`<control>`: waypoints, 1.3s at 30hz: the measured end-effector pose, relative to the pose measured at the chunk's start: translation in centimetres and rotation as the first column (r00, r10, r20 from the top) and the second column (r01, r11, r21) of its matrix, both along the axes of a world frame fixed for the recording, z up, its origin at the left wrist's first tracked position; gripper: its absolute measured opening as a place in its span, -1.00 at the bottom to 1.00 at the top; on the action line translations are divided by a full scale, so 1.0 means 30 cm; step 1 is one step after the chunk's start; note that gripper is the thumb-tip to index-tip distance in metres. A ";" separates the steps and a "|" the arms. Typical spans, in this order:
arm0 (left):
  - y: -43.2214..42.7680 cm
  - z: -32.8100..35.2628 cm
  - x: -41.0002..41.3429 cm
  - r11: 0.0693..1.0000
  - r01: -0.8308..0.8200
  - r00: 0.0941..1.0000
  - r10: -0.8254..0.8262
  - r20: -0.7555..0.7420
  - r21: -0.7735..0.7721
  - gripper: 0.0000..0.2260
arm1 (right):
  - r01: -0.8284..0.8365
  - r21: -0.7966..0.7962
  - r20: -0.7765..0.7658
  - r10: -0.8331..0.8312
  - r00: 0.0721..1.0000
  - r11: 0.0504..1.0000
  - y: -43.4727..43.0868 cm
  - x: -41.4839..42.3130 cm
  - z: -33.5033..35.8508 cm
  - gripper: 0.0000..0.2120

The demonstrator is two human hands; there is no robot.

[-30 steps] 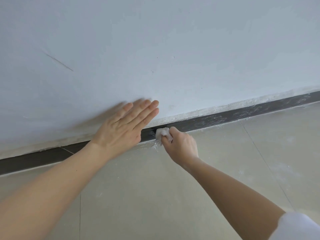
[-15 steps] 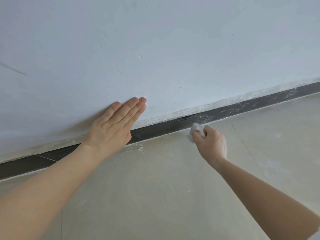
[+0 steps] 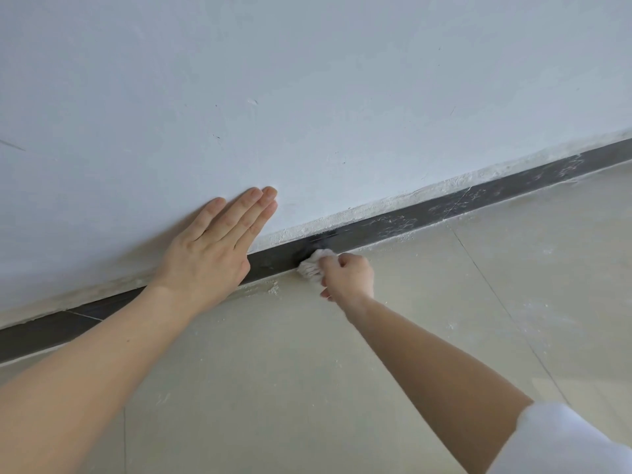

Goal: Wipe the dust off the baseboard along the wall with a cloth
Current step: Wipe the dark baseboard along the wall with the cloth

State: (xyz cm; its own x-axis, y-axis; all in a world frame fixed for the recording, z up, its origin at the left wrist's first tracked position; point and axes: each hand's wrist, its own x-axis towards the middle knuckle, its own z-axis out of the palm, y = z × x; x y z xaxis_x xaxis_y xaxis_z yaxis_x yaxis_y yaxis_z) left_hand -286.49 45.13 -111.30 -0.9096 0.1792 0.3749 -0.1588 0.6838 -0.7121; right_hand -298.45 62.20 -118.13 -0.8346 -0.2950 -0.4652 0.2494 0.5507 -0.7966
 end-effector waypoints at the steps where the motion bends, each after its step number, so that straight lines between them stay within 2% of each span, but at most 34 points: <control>1: 0.000 -0.001 0.000 1.000 -0.002 1.000 0.002 0.000 -0.007 -0.36 | 0.072 0.016 -0.027 -0.071 0.997 0.997 0.024 -0.036 0.003 -0.72; 4: -0.005 -0.002 -0.003 1.000 0.001 1.000 -0.001 -0.002 -0.018 -0.35 | 0.346 -0.003 -0.070 -0.345 0.936 0.938 0.117 -0.153 0.032 -0.68; 6: -0.009 0.000 -0.006 1.000 0.004 1.000 -0.004 -0.004 -0.020 -0.35 | 0.379 0.009 -0.099 -0.376 0.921 0.926 0.178 -0.194 0.060 -0.72; 8: -0.011 0.001 -0.006 1.000 0.003 1.000 -0.003 0.000 -0.022 -0.35 | 0.187 0.138 -0.206 -0.157 0.966 0.973 0.211 -0.177 0.074 -0.70; 10: -0.012 0.003 -0.004 1.000 0.003 1.000 -0.002 0.008 -0.026 -0.35 | -0.070 0.282 -0.234 0.139 0.962 0.957 0.203 -0.103 0.084 -0.66; 12: -0.011 0.004 -0.001 1.000 0.003 1.000 -0.002 0.013 -0.029 -0.36 | -0.280 0.271 -0.190 0.336 0.922 0.921 0.155 0.001 0.085 -0.64; 15: -0.009 0.009 0.005 0.999 -0.002 1.000 0.004 0.029 -0.046 -0.37 | -0.465 0.190 -0.177 0.496 0.850 0.865 0.030 0.148 0.093 -0.62; 18: -0.006 0.017 0.010 0.998 -0.011 0.999 0.014 0.043 -0.060 -0.41 | -0.528 0.203 -0.226 0.564 0.794 0.824 -0.081 0.222 0.122 -0.68; 23: -0.010 0.029 0.013 0.999 -0.013 0.998 0.016 0.061 -0.053 -0.37 | -0.462 0.373 -0.429 0.591 0.683 0.805 -0.070 0.121 0.161 -0.72; 26: -0.013 0.024 0.012 0.999 -0.005 0.999 0.007 0.049 -0.044 -0.36 | -0.365 0.447 -0.491 0.565 0.664 0.817 0.021 0.014 0.171 -0.71; 28: -0.012 0.021 0.013 0.999 -0.008 0.999 0.010 0.052 -0.042 -0.36 | -0.288 0.467 -0.518 0.523 0.677 0.836 0.079 -0.050 0.170 -0.71; 31: -0.010 0.022 0.011 0.999 -0.007 0.998 0.009 0.058 -0.035 -0.36 | -0.138 0.413 -0.530 0.361 0.768 0.900 0.157 -0.131 0.147 -0.69; 33: -0.012 0.019 0.008 0.999 -0.003 0.998 0.005 0.056 -0.039 -0.37 | -0.060 0.418 -0.522 0.294 0.801 0.906 0.204 -0.150 0.126 -0.69; 36: -0.013 0.010 0.007 0.999 -0.001 0.999 0.003 0.040 -0.044 -0.37 | -0.157 0.491 -0.479 0.417 0.772 0.857 0.226 -0.103 0.119 -0.75; 39: -0.008 0.006 0.003 0.999 0.016 1.000 -0.015 0.026 -0.034 -0.37 | -0.293 0.462 -0.511 0.521 0.683 0.837 0.159 -0.034 0.139 -0.75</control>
State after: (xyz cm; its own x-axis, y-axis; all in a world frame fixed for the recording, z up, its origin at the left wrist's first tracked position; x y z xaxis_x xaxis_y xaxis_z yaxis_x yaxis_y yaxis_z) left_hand -286.40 44.91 -111.11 -0.9159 0.2058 0.3447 -0.1295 0.6612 -0.7390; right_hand -299.47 66.96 -113.97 -0.7951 -0.6047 -0.0468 -0.5237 0.7234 -0.4499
